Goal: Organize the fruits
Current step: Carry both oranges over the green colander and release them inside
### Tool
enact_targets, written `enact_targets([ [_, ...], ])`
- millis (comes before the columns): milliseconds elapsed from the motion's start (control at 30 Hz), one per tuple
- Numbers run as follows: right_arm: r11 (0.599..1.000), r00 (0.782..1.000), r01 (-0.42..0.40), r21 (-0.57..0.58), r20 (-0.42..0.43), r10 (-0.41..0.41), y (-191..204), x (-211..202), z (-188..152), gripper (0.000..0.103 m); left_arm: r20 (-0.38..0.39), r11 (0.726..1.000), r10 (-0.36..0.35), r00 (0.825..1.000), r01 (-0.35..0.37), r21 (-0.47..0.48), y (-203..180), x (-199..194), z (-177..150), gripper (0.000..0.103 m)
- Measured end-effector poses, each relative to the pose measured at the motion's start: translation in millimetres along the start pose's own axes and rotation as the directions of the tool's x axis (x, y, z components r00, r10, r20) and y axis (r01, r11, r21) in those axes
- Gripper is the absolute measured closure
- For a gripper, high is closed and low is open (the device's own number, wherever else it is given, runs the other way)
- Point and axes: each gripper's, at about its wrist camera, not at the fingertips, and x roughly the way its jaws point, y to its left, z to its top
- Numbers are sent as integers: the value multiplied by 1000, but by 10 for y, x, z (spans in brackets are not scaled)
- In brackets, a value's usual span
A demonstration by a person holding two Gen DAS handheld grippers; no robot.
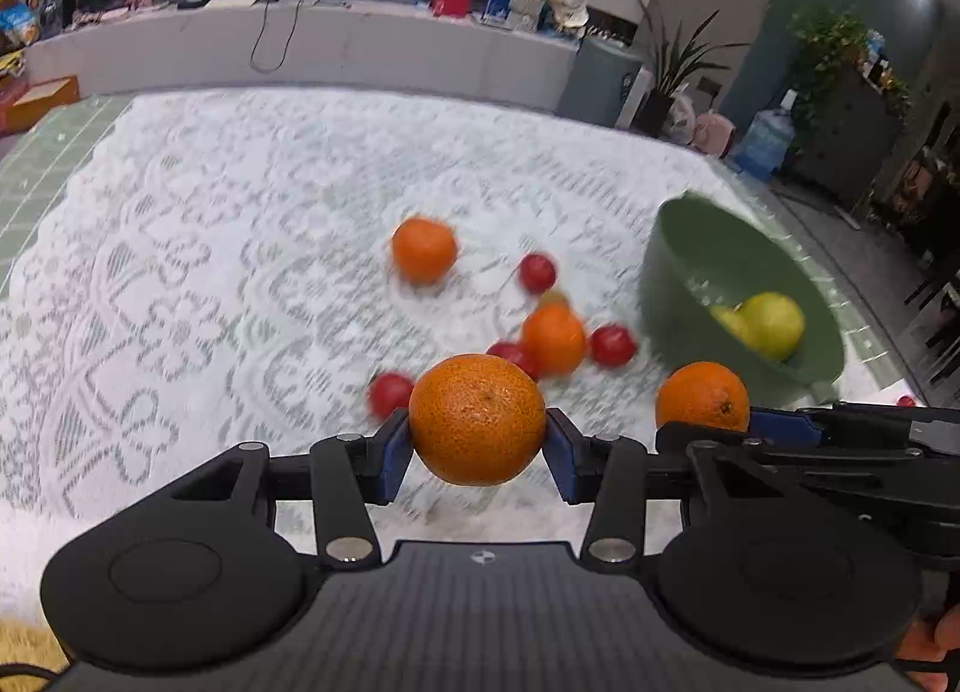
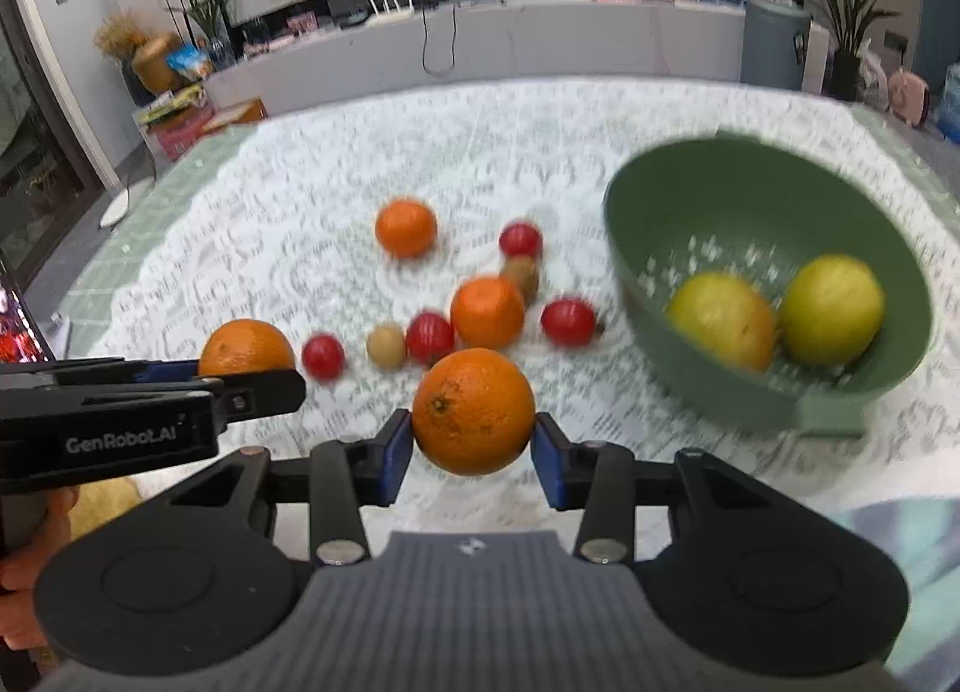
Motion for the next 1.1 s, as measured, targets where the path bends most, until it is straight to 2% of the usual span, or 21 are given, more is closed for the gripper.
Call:
enact_targets([
  [233,1000,997,24,-12,67,-23,-290,-339,298,63,35,996,-66,997,64,57,-340,-24,301,51],
  [467,996,994,90,-15,63,-89,-746,-500,531,63,44,980,-116,992,108,165,-799,114,554,50],
  [633,992,992,118,-33,37,-117,-999,-528,626,63,12,964,-148,989,141,224,-1088,322,702,50],
  [867,984,988,152,-96,-25,-155,-1204,-387,698,63,-48,942,-156,987,163,295,-1331,638,800,50],
  [1100,979,983,155,-131,-75,-166,-1348,-146,733,63,-94,927,-113,989,139,349,-1408,935,802,50],
])
